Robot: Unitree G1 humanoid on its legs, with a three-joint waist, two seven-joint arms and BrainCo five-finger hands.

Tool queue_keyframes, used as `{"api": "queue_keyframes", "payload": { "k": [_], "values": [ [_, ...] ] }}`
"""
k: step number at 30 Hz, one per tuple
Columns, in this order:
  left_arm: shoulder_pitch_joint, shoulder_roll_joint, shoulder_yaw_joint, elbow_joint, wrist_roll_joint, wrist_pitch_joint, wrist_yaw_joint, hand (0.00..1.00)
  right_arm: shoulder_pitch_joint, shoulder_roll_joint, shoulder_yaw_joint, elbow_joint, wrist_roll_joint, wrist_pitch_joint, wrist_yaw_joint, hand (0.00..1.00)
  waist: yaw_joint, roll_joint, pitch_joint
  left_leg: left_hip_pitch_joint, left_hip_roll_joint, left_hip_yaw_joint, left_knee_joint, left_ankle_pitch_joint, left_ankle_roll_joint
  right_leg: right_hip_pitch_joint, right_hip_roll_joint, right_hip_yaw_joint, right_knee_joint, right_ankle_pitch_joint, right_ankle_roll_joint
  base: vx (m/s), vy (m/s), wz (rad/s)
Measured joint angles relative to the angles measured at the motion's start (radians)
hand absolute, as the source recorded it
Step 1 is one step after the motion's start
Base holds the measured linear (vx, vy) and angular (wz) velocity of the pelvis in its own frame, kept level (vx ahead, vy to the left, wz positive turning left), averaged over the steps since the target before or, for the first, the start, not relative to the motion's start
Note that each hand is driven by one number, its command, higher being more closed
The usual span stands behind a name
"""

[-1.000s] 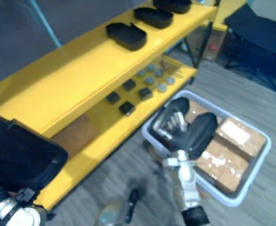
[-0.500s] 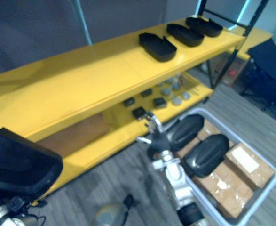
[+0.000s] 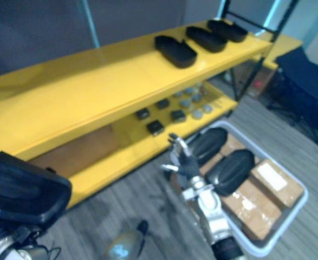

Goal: Walk over and take plastic housings, then place them on the shelf

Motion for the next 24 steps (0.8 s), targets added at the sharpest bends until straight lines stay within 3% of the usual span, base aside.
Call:
{"api": "queue_keyframes", "payload": {
  "k": [2, 3, 6, 8, 9, 11, 12, 13, 14, 16, 17, 21, 24],
  "values": [
    [0.021, -0.002, 0.003, 0.021, -0.01, 0.003, -0.018, 1.0, -0.014, -0.004, 0.004, 0.004, -0.002, 0.005, -0.013, 0.0, 0.055, -0.001, 0.007, 0.009, -0.014, -0.013, -0.014, 0.004, 0.002, 0.013, -0.003, 0.01, 0.003, 0.0, 0.0, 0.06, 0.032, 0.6],
    [0.044, -0.007, 0.002, 0.032, -0.038, 0.014, -0.028, 1.0, -0.034, -0.001, 0.015, 0.008, -0.006, 0.005, -0.016, 0.0, 0.066, 0.007, 0.019, 0.018, -0.016, -0.012, -0.013, 0.002, 0.004, 0.019, -0.004, 0.017, 0.013, -0.001, -0.002, 0.03, 0.004, 0.09],
    [0.088, -0.016, -0.002, 0.054, -0.041, 0.022, -0.049, 1.0, -0.052, 0.005, 0.02, 0.007, -0.01, -0.003, -0.019, 0.0, 0.067, 0.012, 0.026, 0.019, -0.015, -0.01, -0.011, -0.01, 0.015, 0.013, -0.004, 0.047, 0.031, -0.007, -0.012, -0.05, 0.017, -0.04],
    [0.087, -0.015, -0.004, 0.058, -0.036, 0.019, -0.071, 1.0, -0.051, 0.004, 0.019, 0.007, -0.026, -0.016, -0.033, 0.0, 0.064, 0.017, 0.043, 0.03, -0.014, -0.003, -0.008, -0.017, 0.013, 0.013, -0.004, 0.082, 0.039, -0.027, -0.04, -0.15, 0.044, -0.05],
    [0.077, -0.006, -0.01, 0.057, -0.015, -0.012, -0.09, 1.0, -0.047, 0.004, 0.021, 0.007, -0.045, -0.026, -0.051, 0.0, 0.051, 0.015, 0.045, 0.014, -0.018, 0.023, -0.006, -0.015, 0.015, -0.003, -0.005, 0.12, 0.033, -0.077, -0.04, -0.18, 0.052, 0.18],
    [0.046, 0.015, -0.029, 0.047, 0.021, -0.047, -0.118, 1.0, -0.02, 0.005, 0.011, 0.004, -0.064, -0.039, -0.073, 0.0, 0.023, 0.008, 0.043, 0.002, -0.021, 0.025, -0.016, -0.014, 0.018, -0.028, -0.002, 0.156, 0.05, -0.098, -0.047, -0.14, 0.036, 0.42],
    [0.023, 0.037, -0.055, 0.023, 0.052, -0.072, -0.145, 1.0, 0.035, 0.004, -0.019, -0.037, -0.088, -0.041, -0.089, 0.0, 0.0, 0.006, 0.04, -0.017, -0.031, 0.017, -0.003, 0.001, 0.04, -0.048, 0.015, 0.198, 0.068, -0.126, -0.054, -0.14, -0.044, 1.03],
    [-0.02, 0.085, -0.09, -0.022, 0.083, -0.102, -0.188, 1.0, 0.141, 0.011, -0.085, -0.118, -0.104, -0.047, -0.101, 0.0, -0.039, 0.012, 0.041, -0.044, -0.064, -0.026, 0.013, 0.011, 0.048, -0.088, 0.05, 0.307, 0.117, -0.156, -0.082, -0.1, -0.075, 1.56],
    [-0.091, 0.144, -0.125, -0.069, 0.116, -0.113, -0.231, 1.0, 0.234, -0.002, -0.169, -0.163, -0.141, -0.069, -0.108, 0.0, -0.093, 0.023, 0.047, -0.052, -0.099, -0.075, 0.003, 0.021, 0.062, -0.123, 0.056, 0.383, 0.188, -0.136, -0.068, -0.06, -0.062, 1.4],
    [-0.17, 0.227, -0.133, -0.122, 0.139, -0.128, -0.247, 1.0, 0.249, -0.016, -0.243, -0.166, -0.158, -0.09, -0.114, 0.0, -0.121, 0.052, 0.081, -0.057, -0.094, -0.075, -0.003, 0.03, 0.069, -0.168, 0.064, 0.451, 0.259, -0.123, -0.09, 0.0, 0.045, 0.37],
    [-0.216, 0.28, -0.134, -0.141, 0.143, -0.133, -0.246, 1.0, 0.234, -0.028, -0.279, -0.167, -0.158, -0.111, -0.113, 0.0, -0.12, 0.053, 0.1, -0.057, -0.082, -0.054, -0.016, 0.035, 0.067, -0.191, 0.061, 0.48, 0.286, -0.124, -0.091, -0.01, 0.057, -0.36],
    [-0.313, 0.32, -0.134, -0.154, 0.217, -0.109, -0.22, 1.0, 0.123, -0.085, -0.316, -0.197, -0.159, -0.198, -0.123, 0.0, -0.13, 0.057, 0.154, -0.065, -0.049, 0.03, -0.07, 0.061, 0.066, -0.261, 0.047, 0.554, 0.303, -0.124, -0.09, -0.02, 0.013, -0.7],
    [-0.344, 0.321, -0.134, -0.152, 0.253, -0.074, -0.204, 1.0, 0.042, -0.09, -0.316, -0.227, -0.16, -0.211, -0.16, 0.0, -0.138, 0.06, 0.205, -0.098, -0.025, 0.081, -0.069, 0.062, 0.067, -0.306, 0.047, 0.581, 0.299, -0.126, -0.085, -0.06, -0.003, -0.53]
  ]
}}
